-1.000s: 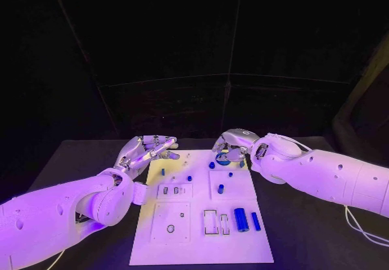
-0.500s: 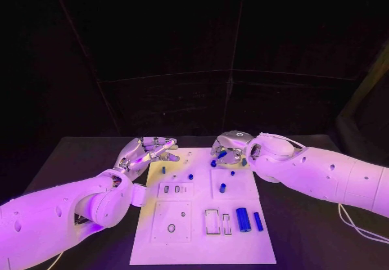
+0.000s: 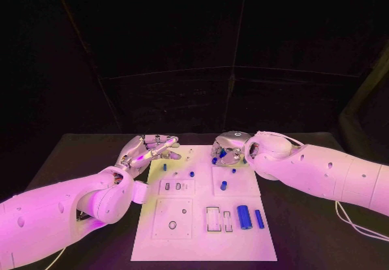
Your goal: Assemble the parts on the task board
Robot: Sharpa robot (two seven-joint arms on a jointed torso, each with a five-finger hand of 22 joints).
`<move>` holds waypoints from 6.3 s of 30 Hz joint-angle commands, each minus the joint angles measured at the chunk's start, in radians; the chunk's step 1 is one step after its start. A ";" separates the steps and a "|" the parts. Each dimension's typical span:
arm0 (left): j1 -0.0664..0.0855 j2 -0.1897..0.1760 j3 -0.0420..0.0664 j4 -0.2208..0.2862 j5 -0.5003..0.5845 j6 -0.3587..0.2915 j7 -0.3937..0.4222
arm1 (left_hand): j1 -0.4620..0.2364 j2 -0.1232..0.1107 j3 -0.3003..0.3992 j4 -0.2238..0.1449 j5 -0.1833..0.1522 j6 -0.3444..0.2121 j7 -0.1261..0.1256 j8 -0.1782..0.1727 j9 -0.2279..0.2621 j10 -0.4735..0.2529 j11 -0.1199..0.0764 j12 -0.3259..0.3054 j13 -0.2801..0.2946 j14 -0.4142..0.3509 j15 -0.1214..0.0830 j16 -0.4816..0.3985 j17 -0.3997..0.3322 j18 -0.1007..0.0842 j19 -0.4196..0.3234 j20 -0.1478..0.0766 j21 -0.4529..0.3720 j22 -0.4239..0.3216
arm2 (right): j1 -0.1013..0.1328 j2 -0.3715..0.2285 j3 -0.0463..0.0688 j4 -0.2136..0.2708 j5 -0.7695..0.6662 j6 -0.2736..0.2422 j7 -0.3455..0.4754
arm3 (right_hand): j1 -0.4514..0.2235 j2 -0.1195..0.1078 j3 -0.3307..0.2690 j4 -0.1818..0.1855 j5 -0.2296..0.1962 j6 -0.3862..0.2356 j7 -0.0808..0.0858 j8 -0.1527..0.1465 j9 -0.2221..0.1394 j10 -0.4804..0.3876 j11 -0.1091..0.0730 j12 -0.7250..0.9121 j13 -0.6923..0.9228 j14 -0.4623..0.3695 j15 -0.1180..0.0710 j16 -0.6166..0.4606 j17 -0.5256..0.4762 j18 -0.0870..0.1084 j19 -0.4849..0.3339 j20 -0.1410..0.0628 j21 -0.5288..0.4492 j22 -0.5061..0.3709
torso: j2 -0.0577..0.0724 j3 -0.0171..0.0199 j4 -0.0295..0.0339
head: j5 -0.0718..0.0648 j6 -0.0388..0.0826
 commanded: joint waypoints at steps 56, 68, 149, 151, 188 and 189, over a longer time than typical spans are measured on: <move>0.008 -0.003 0.001 -0.016 -0.005 0.030 -0.008 | 0.000 0.018 0.003 -0.015 -0.001 0.001 0.005 -0.011 -0.002 0.006 0.005 -0.013 -0.001 0.011 0.000 -0.004 0.012 0.006 0.010 -0.001 -0.003 -0.004 | 0.003 0.119 0.002 -0.073 0.059 -0.251 -0.045 | 0.000 -0.002 0.184 0.065 -0.064 0.070 0.000 0.000 0.005 0.064 -0.009 0.002 0.002 0.011 -0.001 0.145 0.115 -0.027 0.033 0.005 0.128 0.151 | 0.008 0.0025 0.0018 | 0.013 -0.005; 0.016 -0.005 0.001 -0.012 -0.005 0.029 -0.010 | 0.001 0.019 0.003 -0.016 -0.001 0.001 0.005 -0.012 -0.002 0.006 0.005 -0.014 -0.001 0.011 0.000 -0.005 0.013 0.006 0.011 -0.001 -0.003 -0.005 | 0.004 0.198 0.002 -0.154 0.063 -0.204 -0.057 | -0.009 -0.011 0.185 0.082 -0.092 0.068 -0.002 -0.002 0.004 0.060 -0.010 0.002 0.001 0.010 -0.001 0.150 0.116 -0.027 0.032 0.006 0.132 0.154 | 0.021 -0.0007 0.0048 | 0.012 -0.001; 0.022 -0.013 0.000 -0.023 -0.005 0.054 -0.025 | 0.007 0.022 0.006 -0.025 -0.001 0.002 0.003 -0.015 -0.002 0.008 0.004 -0.018 -0.001 0.008 0.000 -0.008 0.018 0.005 0.011 -0.001 -0.006 -0.007 | 0.041 -0.070 0.019 0.011 0.187 -0.007 -0.222 | 0.028 -0.099 -0.277 0.406 0.037 -0.148 -0.004 0.074 0.004 0.225 -0.035 1.051 1.004 0.062 -0.015 0.458 0.529 -0.091 0.204 -0.005 0.331 0.517 | 0.016 -0.0053 -0.0248 | 0.015 -0.002; 0.022 -0.012 0.000 -0.024 -0.005 0.055 -0.025 | 0.007 0.022 0.006 -0.025 -0.001 0.002 0.003 -0.015 -0.002 0.008 0.004 -0.018 -0.001 0.008 0.000 -0.008 0.018 0.005 0.011 -0.001 -0.006 -0.007 | 0.040 -0.062 0.018 0.005 0.165 -0.001 -0.222 | 0.037 -0.098 -0.281 0.408 0.038 -0.153 -0.003 0.074 0.004 0.231 -0.034 1.069 1.024 0.062 -0.014 0.461 0.533 -0.092 0.206 -0.004 0.334 0.522 | 0.017 -0.0053 -0.0241 | 0.014 -0.004; 0.022 -0.002 0.000 -0.039 -0.005 0.064 -0.030 | 0.010 0.023 0.008 -0.030 -0.001 0.002 0.002 -0.016 -0.002 0.009 0.004 -0.020 -0.001 0.007 0.000 -0.010 0.020 0.005 0.011 -0.001 -0.007 -0.008 | 0.027 0.009 0.016 -0.060 0.094 0.096 -0.185 | 0.120 -0.047 -0.267 0.376 0.010 -0.135 -0.012 0.109 0.008 0.264 -0.040 1.177 1.152 0.066 -0.018 0.482 0.569 -0.095 0.210 -0.006 0.347 0.546 | 0.015 -0.0052 -0.0251 | 0.015 -0.017; 0.022 -0.002 0.000 -0.039 -0.005 0.064 -0.030 | 0.010 0.023 0.008 -0.030 -0.001 0.002 0.002 -0.016 -0.002 0.009 0.004 -0.020 -0.001 0.007 0.000 -0.010 0.020 0.005 0.011 -0.001 -0.007 -0.008 | 0.027 0.009 0.016 -0.061 0.094 0.097 -0.184 | 0.122 -0.045 -0.264 0.374 0.009 -0.134 -0.012 0.110 0.008 0.264 -0.040 1.178 1.153 0.067 -0.019 0.482 0.570 -0.096 0.211 -0.006 0.347 0.547 | 0.015 -0.0054 -0.0251 | 0.015 -0.017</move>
